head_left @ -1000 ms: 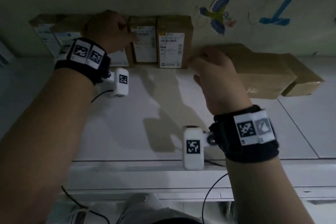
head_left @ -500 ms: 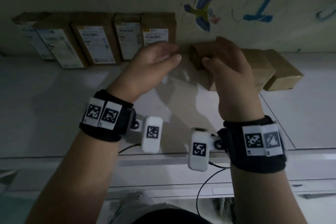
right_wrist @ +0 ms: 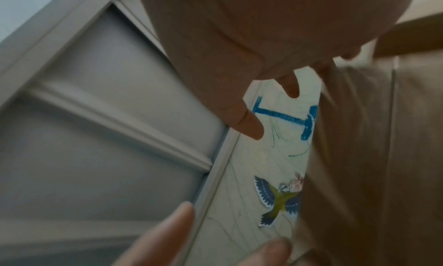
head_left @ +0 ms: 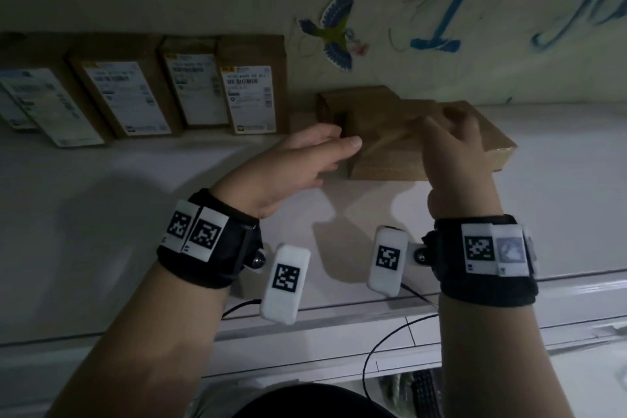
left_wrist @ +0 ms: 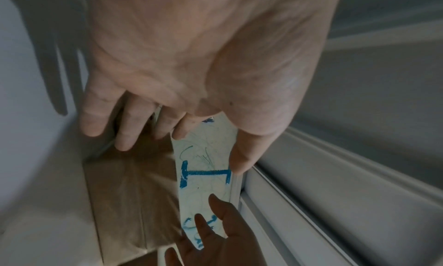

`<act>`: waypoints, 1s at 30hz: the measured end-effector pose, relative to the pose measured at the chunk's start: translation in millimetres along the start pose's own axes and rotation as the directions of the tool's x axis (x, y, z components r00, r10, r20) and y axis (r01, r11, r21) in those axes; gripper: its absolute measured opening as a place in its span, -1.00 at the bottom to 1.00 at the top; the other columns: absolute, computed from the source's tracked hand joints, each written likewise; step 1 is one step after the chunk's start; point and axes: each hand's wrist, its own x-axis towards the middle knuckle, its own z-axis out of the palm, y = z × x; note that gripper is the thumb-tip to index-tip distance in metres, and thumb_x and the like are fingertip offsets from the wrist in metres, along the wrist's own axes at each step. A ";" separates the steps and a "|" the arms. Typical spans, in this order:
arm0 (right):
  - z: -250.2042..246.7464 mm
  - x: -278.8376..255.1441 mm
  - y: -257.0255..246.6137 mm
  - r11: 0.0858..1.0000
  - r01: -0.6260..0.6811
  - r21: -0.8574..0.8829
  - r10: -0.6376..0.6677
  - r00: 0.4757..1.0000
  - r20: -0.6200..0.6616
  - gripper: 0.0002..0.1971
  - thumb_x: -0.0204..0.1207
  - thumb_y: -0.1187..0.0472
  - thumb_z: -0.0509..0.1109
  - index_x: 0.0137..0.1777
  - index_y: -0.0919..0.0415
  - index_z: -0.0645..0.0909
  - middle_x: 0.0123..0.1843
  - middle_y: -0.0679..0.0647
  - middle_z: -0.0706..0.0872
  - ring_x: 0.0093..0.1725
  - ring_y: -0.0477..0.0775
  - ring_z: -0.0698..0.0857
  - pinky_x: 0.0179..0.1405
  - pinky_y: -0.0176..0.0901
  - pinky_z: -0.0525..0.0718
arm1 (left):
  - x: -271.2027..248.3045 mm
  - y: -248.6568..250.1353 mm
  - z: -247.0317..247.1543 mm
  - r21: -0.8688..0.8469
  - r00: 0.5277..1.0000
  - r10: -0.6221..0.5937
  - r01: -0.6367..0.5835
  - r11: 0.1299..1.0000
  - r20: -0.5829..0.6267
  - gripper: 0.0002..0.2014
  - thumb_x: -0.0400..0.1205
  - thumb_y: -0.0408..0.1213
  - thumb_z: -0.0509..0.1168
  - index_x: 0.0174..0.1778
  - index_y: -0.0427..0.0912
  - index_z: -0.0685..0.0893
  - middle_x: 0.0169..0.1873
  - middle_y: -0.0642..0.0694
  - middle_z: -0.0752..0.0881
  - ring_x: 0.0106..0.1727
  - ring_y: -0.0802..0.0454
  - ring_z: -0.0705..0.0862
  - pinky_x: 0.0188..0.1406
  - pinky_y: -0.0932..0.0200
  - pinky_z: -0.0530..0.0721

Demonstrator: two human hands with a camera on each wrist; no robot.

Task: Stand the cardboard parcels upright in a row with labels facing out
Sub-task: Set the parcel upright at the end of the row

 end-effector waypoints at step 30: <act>16.7 -61.3 13.0 0.934 -0.162 0.318 -0.056 0.814 0.578 -0.54 0.59 -0.40 0.31 0.20 -0.13 0.81 -0.01 0.09 0.74 -0.25 0.09 0.60 -0.27 -0.06 0.55 | -81.2 33.4 -17.3 0.050 0.688 0.646 -0.671 0.740 -0.331 -0.58 0.75 -0.31 0.36 0.55 -0.27 0.57 0.47 -0.19 0.71 0.53 -0.02 0.72 0.43 0.01 0.75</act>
